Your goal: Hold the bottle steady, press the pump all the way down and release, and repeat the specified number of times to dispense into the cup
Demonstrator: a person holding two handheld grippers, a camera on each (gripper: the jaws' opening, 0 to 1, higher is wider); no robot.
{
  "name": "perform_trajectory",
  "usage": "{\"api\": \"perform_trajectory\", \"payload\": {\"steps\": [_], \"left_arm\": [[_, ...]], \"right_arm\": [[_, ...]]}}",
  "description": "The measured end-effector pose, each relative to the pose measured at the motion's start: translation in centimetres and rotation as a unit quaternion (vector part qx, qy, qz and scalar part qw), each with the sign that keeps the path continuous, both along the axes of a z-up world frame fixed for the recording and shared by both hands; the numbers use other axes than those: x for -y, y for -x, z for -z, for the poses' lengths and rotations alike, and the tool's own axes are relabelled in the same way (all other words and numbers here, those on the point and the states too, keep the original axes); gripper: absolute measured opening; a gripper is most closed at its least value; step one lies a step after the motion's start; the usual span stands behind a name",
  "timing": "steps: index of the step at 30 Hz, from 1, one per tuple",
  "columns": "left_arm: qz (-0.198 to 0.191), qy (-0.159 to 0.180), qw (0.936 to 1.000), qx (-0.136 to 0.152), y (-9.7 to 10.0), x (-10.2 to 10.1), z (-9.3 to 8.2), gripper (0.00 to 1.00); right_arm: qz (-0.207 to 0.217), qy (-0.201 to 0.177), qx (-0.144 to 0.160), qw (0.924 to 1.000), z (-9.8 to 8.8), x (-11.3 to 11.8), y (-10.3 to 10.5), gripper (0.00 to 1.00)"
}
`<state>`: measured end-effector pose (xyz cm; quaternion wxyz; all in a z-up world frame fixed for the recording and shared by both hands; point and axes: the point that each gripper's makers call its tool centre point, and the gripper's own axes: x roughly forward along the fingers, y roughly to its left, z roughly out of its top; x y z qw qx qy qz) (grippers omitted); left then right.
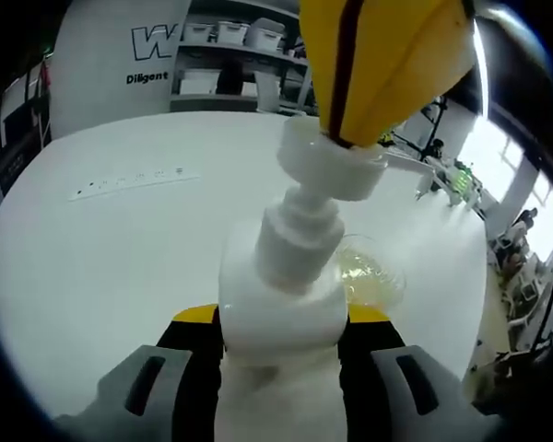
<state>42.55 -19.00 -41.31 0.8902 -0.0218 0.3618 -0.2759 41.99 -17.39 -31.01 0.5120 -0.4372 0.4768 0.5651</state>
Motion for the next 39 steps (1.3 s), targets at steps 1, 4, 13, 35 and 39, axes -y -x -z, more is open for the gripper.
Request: {"api": "perform_trajectory", "payload": {"steps": [1,4,13,35,39], "left_arm": [[0.001,0.0,1.0,0.0,0.0,0.01,-0.01,0.48],[0.0,0.0,1.0,-0.001,0.01,0.01,-0.06,0.48],[0.0,0.003,1.0,-0.002,0.03,0.0,-0.11,0.48],[0.004,0.005,0.9999,-0.009,0.06,-0.01,-0.1,0.48],[0.003,0.006,0.9999,-0.009,0.06,0.02,-0.1,0.48]], "right_arm": [[0.001,0.0,-0.001,1.0,0.02,0.0,-0.02,0.0],[0.0,-0.001,-0.002,1.0,0.03,0.0,-0.03,0.0],[0.004,-0.006,-0.006,1.0,0.12,-0.01,-0.09,0.0],[0.014,-0.002,-0.014,0.9998,0.46,-0.08,-0.07,0.0],[0.016,-0.013,-0.02,0.9996,0.41,0.2,-0.25,0.0]]}}
